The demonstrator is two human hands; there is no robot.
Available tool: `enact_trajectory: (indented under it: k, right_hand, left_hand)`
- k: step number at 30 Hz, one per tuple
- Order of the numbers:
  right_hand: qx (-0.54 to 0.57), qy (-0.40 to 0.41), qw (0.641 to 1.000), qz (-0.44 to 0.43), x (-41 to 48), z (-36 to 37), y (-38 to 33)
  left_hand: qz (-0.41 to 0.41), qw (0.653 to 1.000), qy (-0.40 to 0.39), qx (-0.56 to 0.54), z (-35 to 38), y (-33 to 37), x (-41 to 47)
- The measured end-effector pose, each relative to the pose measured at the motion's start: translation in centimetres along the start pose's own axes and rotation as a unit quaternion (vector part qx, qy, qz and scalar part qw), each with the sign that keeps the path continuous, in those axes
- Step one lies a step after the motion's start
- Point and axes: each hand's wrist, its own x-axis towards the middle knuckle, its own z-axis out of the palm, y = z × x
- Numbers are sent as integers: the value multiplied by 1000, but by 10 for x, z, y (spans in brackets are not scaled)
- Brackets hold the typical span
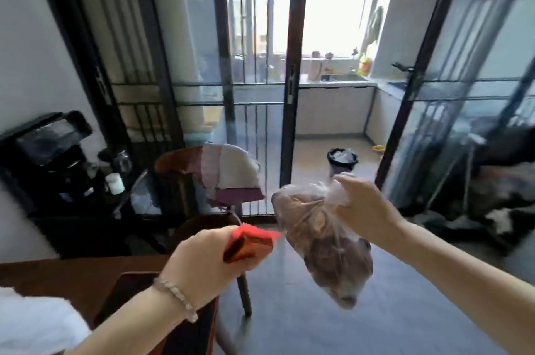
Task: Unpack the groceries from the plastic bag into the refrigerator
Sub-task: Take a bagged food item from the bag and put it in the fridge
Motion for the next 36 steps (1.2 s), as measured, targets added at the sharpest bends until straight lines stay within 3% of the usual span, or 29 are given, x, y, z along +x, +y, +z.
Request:
enact_trajectory:
  k: [3,5,6,8,11,14,18,24,28,32,36]
  right_hand:
    - [-81,-25,993,88,-53,-62,70]
    - [-57,-88,979,173,-87,-105,100]
    - [-106,-84,978,158,-108,-128,126]
    - [-118,-94,954,258,-151,-168,165]
    - [-271,18,927,258,-226,-231,238]
    - [-198,54,898,390,-287,-295,283]
    - [-224,95,830,503,-345,-373,318]
    - [-250,130,748,601,-411,-455,376]
    - [-209,163,723,638,-430,-484,411]
    - [-195,169,689,678,-437,-508,448]
    - [-196,162,667,700,-439,-520,483]
  left_hand:
    - [34,982,-131,-130,52,59,54]
    - [73,973,-169,-140,90,100,85]
    - [92,968,-188,-141,117,123,103]
    - [129,958,-218,-131,163,175,132]
    - [150,933,-263,-195,233,278,172]
    - [194,928,-260,-184,294,369,205]
    - [238,904,-298,-196,359,478,241]
    - [335,865,-302,-221,438,619,281]
    - [372,840,-330,-217,484,701,314]
    - [454,784,-347,-241,511,780,340]
    - [587,690,-356,-229,528,860,358]
